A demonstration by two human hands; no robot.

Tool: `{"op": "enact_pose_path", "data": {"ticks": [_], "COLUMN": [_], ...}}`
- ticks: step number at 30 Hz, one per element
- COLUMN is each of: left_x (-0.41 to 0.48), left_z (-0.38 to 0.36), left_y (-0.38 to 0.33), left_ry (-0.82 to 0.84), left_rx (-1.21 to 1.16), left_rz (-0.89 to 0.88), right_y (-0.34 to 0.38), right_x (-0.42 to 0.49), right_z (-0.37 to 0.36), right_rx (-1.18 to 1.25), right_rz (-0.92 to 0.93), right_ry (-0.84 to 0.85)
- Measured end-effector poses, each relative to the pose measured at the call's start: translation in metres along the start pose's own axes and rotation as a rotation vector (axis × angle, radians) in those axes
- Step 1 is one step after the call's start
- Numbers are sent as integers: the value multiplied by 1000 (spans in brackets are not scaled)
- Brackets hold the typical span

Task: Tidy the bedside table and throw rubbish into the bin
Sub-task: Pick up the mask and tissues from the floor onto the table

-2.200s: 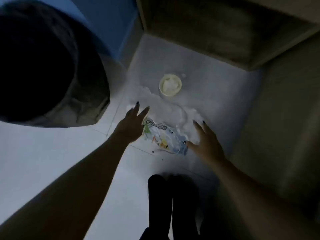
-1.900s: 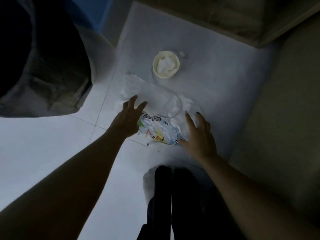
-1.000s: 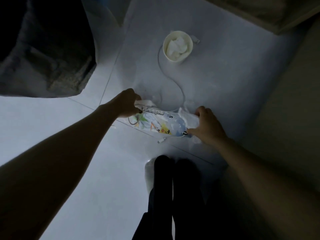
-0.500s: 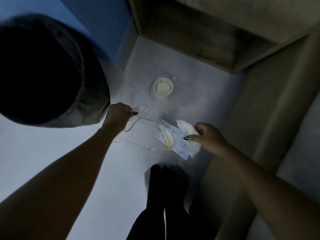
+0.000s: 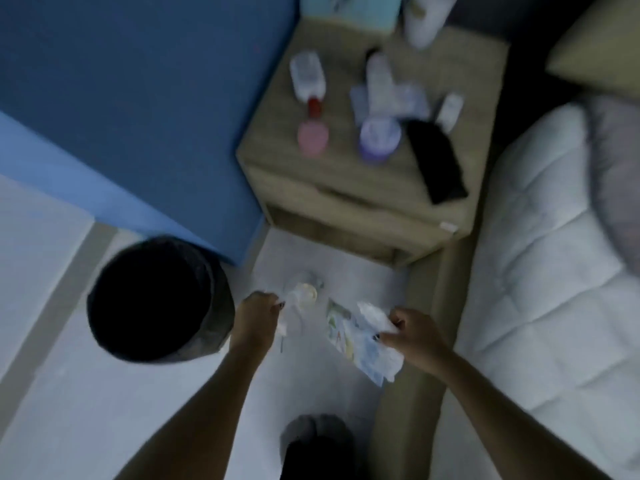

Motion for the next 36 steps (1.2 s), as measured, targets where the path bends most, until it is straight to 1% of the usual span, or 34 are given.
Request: {"op": "enact_pose_path", "data": {"ticks": [2,5,7,8,10,12,16,19,22,26,27,30,33,36], "left_x": [-8,-6,1,8,26,47,105,154,205,250,259,269,264,254], "left_z": [43,108,153,170,204,231,246,227,195,154,145,133,131,136], "left_y": [-45,-115,-165,-191,-243,-293,-351,-362,-363,-352,-346,-332,-326,-321], "left_ry": [-2,-34,-65,-85,-133,-168,-211,-191,-160,-91,-76,-52,-69,-95], "left_rx": [-62,-199,-259,-253,-222,-209,-237,-242,-254,-232,-220,-152,-60,-27], "left_rz": [-9,-44,-75,-116,-210,-274,-309,-267,-236,-204,-189,-201,-250,-266], "right_y": [15,45,64,73,86,97,104,93,76,44,36,28,34,45], "right_x": [-27,-59,-75,-77,-72,-56,8,64,117,167,177,187,187,178], "right_z": [56,140,203,232,285,327,380,387,382,360,354,350,346,346], "right_rx": [73,161,188,203,253,301,439,537,564,564,529,317,235,123], "right_rz": [-16,27,48,58,60,60,52,7,-21,-65,-78,-74,-8,58], "right_ry": [-16,-24,-86,-127,-209,-240,-251,-240,-220,-161,-161,-242,-294,-368]}}
Point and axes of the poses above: each hand's wrist, its own x-axis towards the middle knuckle, its own z-axis out of the back of the hand, y = z × x, the point moved 8 cm from there along x, towards the middle knuckle, and after that the axes turned 12 degrees about -x, right-handed, at the moved point
